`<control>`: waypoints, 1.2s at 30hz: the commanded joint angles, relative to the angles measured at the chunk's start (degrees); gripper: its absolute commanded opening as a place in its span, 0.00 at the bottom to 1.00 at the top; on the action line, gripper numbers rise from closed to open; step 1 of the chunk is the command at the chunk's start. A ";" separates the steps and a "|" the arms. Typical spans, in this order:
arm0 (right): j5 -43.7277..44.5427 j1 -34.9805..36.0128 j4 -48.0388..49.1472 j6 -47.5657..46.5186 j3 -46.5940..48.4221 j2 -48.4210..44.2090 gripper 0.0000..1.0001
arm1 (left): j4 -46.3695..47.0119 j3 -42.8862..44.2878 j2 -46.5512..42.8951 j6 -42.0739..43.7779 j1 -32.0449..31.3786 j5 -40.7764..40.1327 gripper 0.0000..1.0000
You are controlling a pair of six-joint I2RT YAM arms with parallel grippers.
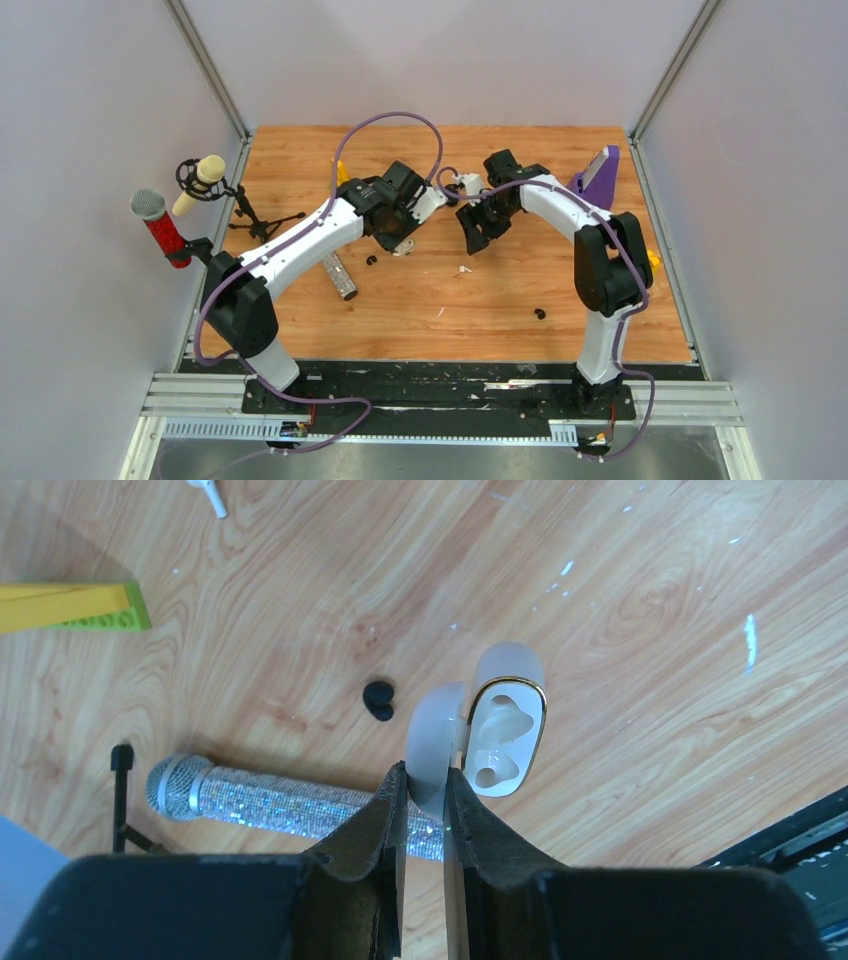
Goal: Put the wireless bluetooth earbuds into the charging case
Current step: Pick up the earbud from the center of the board.
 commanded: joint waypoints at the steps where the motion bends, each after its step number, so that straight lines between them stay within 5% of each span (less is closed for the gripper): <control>1: 1.51 1.86 -2.21 6.94 3.07 1.81 0.58 | -2.29 0.98 -1.54 2.29 -0.01 -3.58 0.14; 7: -5.74 2.19 -0.60 7.95 3.53 3.06 0.62 | -1.13 -0.83 -2.24 1.89 -0.17 0.78 0.14; 22: 7.71 7.89 -1.01 8.97 5.19 8.64 0.60 | -0.92 -1.69 -1.36 1.04 -1.56 -0.36 0.16; 36: 11.89 12.30 -3.10 7.83 5.54 9.37 0.47 | -0.02 -2.73 -1.73 0.89 -1.76 0.23 0.17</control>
